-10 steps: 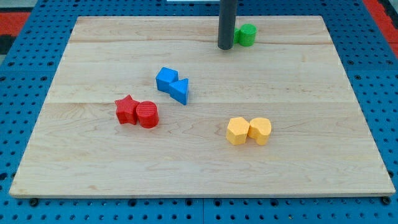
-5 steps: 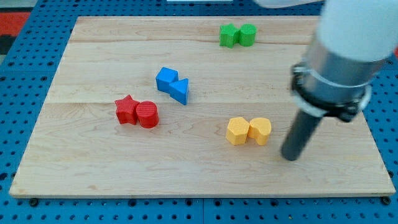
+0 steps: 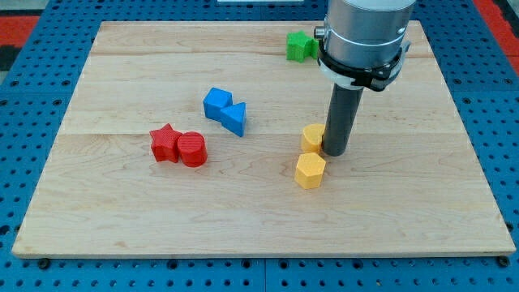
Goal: Place the yellow heart above the yellow hexagon
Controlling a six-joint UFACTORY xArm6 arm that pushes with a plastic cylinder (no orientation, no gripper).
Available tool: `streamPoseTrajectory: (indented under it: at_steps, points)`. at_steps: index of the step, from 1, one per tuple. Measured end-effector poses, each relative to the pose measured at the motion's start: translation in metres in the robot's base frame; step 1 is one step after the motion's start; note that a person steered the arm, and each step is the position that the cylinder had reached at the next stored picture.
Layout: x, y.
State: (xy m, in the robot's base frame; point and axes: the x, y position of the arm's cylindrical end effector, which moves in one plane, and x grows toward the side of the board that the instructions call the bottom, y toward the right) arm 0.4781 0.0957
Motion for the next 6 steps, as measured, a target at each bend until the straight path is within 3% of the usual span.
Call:
streamPoseTrajectory:
  at_steps: [2, 3, 4, 6]
  points:
    - [0.004, -0.067]
    - [-0.015, -0.094]
    - [-0.04, -0.076]
    - [-0.01, -0.035]
